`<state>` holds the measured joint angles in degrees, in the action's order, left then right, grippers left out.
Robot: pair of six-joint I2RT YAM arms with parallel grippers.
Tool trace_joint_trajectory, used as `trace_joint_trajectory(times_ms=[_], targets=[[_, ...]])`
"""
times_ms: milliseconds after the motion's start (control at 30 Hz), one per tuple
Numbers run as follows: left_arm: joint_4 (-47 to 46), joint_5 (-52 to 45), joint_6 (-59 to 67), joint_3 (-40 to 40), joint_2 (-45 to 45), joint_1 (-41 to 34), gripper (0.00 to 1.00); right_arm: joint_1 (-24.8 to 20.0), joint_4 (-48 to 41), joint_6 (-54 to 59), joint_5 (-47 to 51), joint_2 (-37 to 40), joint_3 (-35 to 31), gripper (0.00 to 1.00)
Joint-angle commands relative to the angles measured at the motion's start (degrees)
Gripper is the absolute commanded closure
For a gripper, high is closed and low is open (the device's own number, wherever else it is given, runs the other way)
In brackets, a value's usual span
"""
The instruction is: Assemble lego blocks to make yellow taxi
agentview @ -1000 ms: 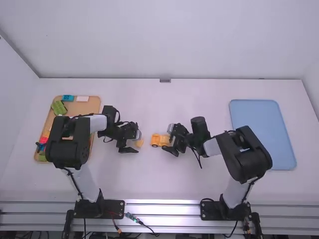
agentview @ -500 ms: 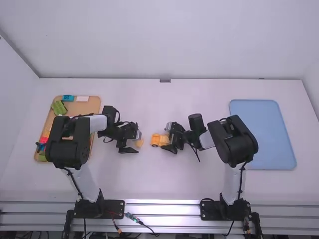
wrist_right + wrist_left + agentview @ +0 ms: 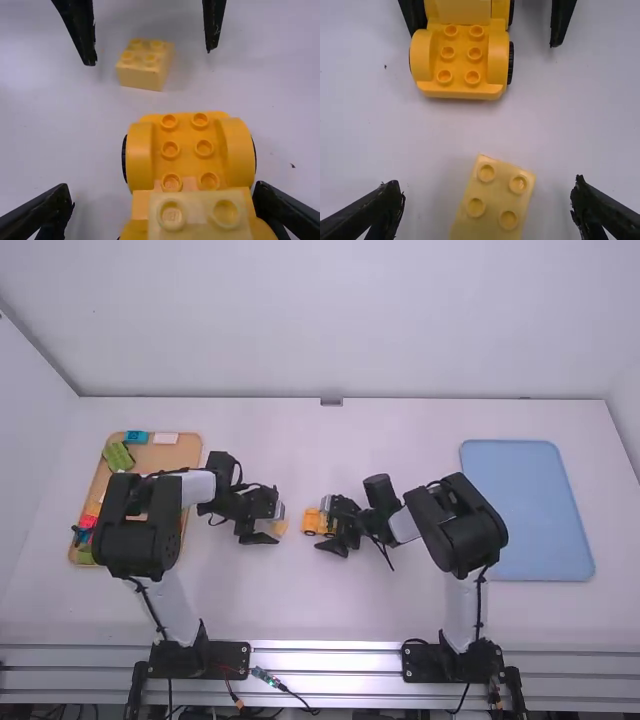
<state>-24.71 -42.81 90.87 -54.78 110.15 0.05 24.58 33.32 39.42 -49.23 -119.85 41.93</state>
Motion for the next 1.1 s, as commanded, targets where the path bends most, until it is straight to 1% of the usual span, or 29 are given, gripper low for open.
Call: trace_joint_trajectory(times_ms=[0, 33, 100, 133, 233, 367, 500, 567, 667, 700, 733, 767, 800, 833, 1067], targets=[[-0.3, 0.2, 0.8, 0.7, 0.5, -0.4, 0.2, -0.2, -0.4, -0.2, 1.1, -0.9, 0.5, 0.07], [-0.2, 0.2, 1.6, 1.0, 0.5, -0.4, 0.24, -0.3, -0.3, -0.2, 1.1, -0.9, 0.5, 0.08], [0.7, 0.2, 1.7, 1.6, 0.5, -0.4, 0.28, -0.6, -0.3, -0.2, 1.1, -0.9, 0.5, 0.09], [1.9, 0.2, 0.6, 2.1, 0.5, -0.4, 0.29, -0.9, -0.3, -0.2, 1.1, -0.9, 0.5, 0.12], [3.5, 0.3, -0.9, 2.8, 0.4, -0.4, 0.32, -0.9, -0.3, -0.2, 1.1, -0.9, 0.5, 0.13], [5.0, 0.2, -1.5, 3.7, 0.5, -0.5, 0.35, -1.5, -0.1, -1.1, 1.1, -0.9, 0.5, 0.13], [5.3, 0.2, -1.5, 3.9, 0.5, -0.5, 0.48, -1.6, -0.1, -1.2, 1.0, -0.9, 0.5, 0.13], [5.3, 0.2, -1.5, 3.9, 0.5, -0.5, 0.49, -1.6, -0.2, -1.2, 0.6, -0.9, 0.5, 0.13], [5.3, 0.1, -1.5, 3.9, 0.5, -0.5, 0.56, -1.9, -0.2, -1.2, 0.0, -0.9, 0.5, 0.13], [5.4, -0.3, -1.5, 3.9, 0.4, -0.5, 0.61, -1.8, -0.1, -1.2, -0.3, -0.9, 0.5, 0.13], [5.4, -0.4, -1.5, 3.9, 0.5, -0.5, 0.63, -1.7, -0.1, -1.2, -0.4, -0.9, 0.5, 0.13], [5.3, -1.4, -1.5, 3.9, 0.4, -0.5, 0.82, -1.6, -0.1, -1.2, -0.5, -0.9, 0.5, 0.13], [5.3, -1.4, -1.5, 3.9, 0.5, -0.5, 0.85, -1.6, -0.1, -1.2, -0.4, -0.9, 0.5, 0.14], [5.3, -1.6, -1.5, 3.9, 0.4, -0.5, 0.98, -1.7, 0.2, -1.2, -0.5, -0.9, 0.5, 0.13], [5.5, -2.9, -1.6, 3.8, 0.4, -0.5, 0.98, -1.3, 1.3, -1.2, -0.5, -0.9, 0.5, 0.13]])
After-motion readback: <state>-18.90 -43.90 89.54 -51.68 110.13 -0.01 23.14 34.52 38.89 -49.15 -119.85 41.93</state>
